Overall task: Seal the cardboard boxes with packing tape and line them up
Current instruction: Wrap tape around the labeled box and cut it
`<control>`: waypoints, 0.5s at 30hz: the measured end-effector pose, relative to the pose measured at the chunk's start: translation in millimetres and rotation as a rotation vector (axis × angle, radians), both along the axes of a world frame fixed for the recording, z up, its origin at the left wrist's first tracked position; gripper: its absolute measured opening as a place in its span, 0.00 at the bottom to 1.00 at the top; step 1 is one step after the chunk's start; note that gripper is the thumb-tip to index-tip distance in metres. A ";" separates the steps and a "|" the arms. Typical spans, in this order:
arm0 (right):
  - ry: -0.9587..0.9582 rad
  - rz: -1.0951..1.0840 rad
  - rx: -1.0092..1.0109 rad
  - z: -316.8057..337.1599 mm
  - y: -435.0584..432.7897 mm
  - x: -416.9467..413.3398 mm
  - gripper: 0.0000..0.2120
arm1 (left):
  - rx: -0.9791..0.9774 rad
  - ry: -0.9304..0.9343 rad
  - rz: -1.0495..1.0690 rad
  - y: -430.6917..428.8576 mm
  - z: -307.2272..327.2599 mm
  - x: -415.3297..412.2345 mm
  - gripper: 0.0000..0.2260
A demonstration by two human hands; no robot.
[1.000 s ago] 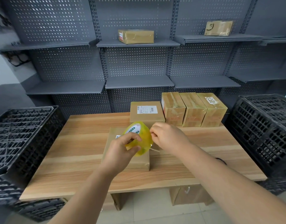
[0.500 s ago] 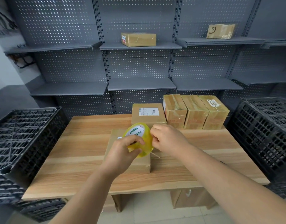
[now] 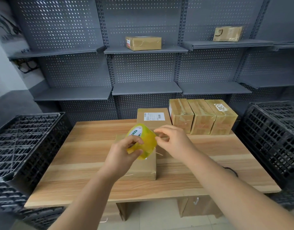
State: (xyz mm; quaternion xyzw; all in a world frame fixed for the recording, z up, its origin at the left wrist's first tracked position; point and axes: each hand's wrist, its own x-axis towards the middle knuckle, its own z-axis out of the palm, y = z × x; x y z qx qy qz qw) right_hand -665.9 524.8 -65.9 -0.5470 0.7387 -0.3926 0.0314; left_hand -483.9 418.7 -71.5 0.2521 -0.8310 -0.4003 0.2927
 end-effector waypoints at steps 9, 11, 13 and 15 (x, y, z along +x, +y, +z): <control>0.342 -0.037 0.180 7.8 2.1 15.1 0.07 | -0.110 -0.020 -0.016 9.9 -3.6 0.2 0.19; 0.406 -0.060 0.198 11.4 1.5 17.8 0.07 | -0.117 -0.032 -0.027 11.3 -3.0 0.1 0.19; 0.435 -0.082 0.220 14.1 0.5 18.5 0.08 | -0.120 -0.039 -0.038 12.8 -1.4 0.8 0.20; 0.443 -0.084 0.253 16.0 -0.2 17.5 0.09 | -0.122 -0.048 -0.042 12.8 -0.5 1.6 0.20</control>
